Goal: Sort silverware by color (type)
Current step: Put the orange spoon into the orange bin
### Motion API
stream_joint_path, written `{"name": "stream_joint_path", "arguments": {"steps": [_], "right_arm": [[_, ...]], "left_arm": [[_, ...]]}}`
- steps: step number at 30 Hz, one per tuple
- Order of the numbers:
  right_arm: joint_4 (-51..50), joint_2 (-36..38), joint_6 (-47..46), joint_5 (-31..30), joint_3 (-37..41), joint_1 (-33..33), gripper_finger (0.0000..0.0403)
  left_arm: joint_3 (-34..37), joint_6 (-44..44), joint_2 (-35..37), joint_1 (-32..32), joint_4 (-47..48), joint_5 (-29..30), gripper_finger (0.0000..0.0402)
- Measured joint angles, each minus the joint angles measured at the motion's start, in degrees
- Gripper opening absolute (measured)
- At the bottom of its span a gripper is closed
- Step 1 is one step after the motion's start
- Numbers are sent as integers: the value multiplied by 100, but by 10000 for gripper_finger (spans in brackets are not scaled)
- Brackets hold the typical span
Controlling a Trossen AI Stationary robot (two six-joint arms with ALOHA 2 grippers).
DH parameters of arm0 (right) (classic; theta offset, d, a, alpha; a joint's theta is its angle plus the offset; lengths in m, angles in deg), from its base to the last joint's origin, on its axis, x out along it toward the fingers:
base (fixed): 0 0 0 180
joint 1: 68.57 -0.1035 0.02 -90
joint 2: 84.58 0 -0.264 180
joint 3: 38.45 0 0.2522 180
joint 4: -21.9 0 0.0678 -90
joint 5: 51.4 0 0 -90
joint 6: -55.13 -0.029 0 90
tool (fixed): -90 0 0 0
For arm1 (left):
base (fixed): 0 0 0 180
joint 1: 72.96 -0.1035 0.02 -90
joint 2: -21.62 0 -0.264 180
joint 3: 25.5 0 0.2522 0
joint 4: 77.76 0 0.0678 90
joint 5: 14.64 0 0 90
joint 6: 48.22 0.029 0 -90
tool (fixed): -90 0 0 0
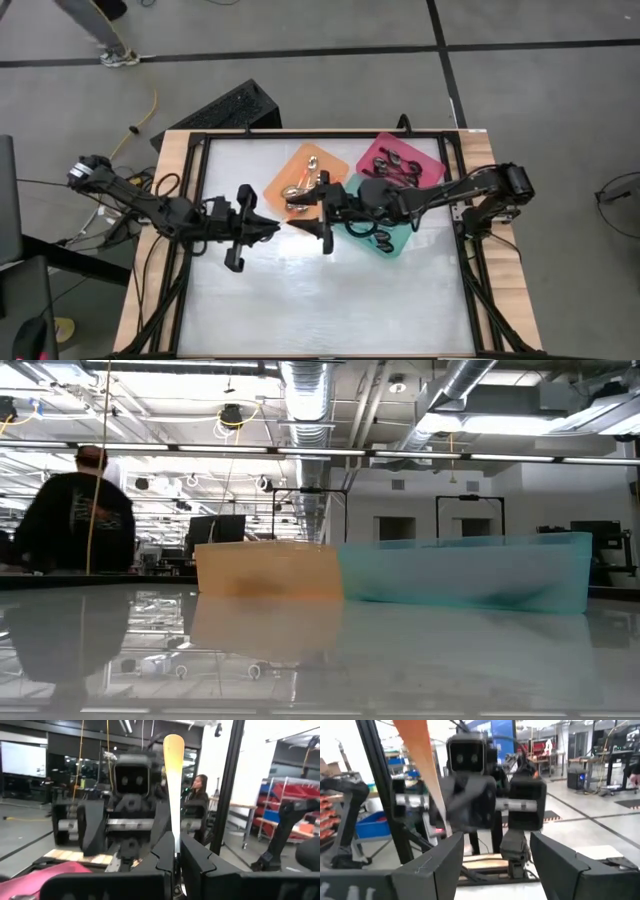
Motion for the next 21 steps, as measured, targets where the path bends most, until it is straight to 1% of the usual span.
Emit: {"name": "stream_joint_path", "arguments": {"steps": [3, 11, 13, 21], "right_arm": [[-10, -2, 4, 7, 0, -4, 250], [181, 8, 136, 27, 0, -112, 250], [178, 13, 257, 23, 0, -139, 250], [35, 13, 255, 29, 0, -164, 250]], "left_arm": [[-2, -32, 54, -3, -24, -48, 2], [-2, -146, -29, -46, 342, -56, 2], [0, -152, -30, -88, 357, -92, 2], [0, -203, -20, -336, 522, -151, 2]]}}
